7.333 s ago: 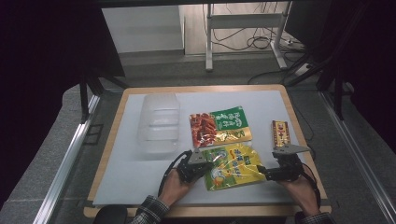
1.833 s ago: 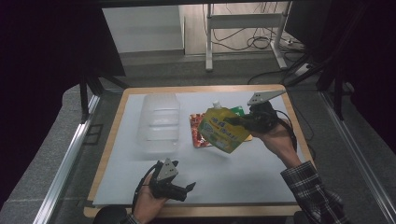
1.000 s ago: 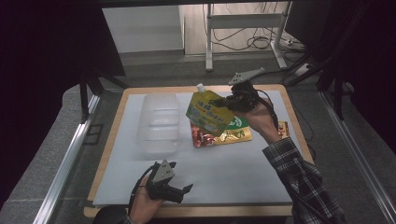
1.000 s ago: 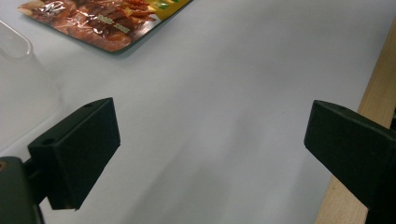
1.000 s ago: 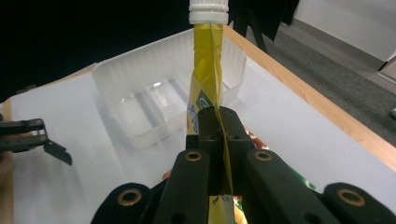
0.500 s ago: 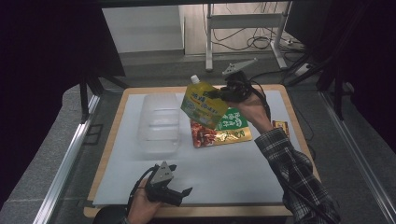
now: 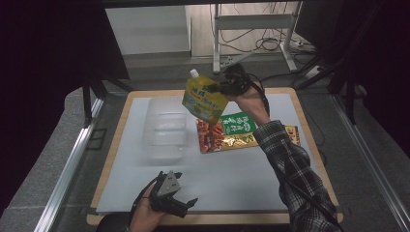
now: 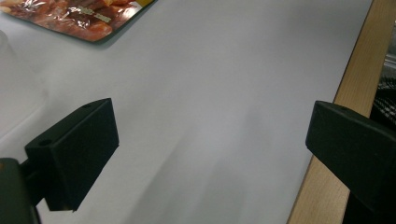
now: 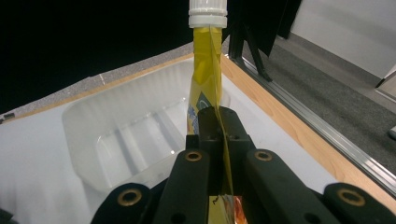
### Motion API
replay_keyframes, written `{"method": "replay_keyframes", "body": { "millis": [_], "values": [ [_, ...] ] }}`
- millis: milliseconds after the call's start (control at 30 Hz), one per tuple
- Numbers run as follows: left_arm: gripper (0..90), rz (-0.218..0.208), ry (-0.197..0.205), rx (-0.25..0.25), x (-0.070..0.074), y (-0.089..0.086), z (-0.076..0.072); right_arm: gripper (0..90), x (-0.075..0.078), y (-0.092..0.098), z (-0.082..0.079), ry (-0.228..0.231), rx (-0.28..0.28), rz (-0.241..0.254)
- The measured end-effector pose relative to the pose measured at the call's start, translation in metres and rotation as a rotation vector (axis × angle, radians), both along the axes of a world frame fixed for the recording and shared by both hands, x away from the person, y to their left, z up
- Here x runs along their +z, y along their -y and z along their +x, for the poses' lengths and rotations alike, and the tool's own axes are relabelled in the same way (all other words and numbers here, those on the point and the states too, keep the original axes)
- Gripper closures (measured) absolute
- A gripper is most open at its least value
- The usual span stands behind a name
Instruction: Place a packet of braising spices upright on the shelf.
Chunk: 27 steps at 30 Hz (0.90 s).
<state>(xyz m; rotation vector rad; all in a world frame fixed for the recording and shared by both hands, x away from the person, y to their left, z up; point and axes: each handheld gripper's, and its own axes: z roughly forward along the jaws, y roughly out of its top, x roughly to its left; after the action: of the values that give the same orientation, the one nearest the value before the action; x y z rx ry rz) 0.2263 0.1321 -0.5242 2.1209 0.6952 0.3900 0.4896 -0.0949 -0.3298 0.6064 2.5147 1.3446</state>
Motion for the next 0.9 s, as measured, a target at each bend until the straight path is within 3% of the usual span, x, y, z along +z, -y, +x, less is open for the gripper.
{"method": "replay_keyframes", "body": {
  "millis": [300, 900],
  "values": [
    [0.4, -0.008, -0.005, -0.003, -0.001, -0.002, 0.001, 89.0, 0.0, -0.025, 0.022, 0.001, 0.006, 0.0],
    [0.0, -0.037, 0.005, 0.0, 0.001, -0.003, 0.001, 89.0, -0.004, -0.065, 0.045, -0.024, 0.029, 0.041]
  ]
}}
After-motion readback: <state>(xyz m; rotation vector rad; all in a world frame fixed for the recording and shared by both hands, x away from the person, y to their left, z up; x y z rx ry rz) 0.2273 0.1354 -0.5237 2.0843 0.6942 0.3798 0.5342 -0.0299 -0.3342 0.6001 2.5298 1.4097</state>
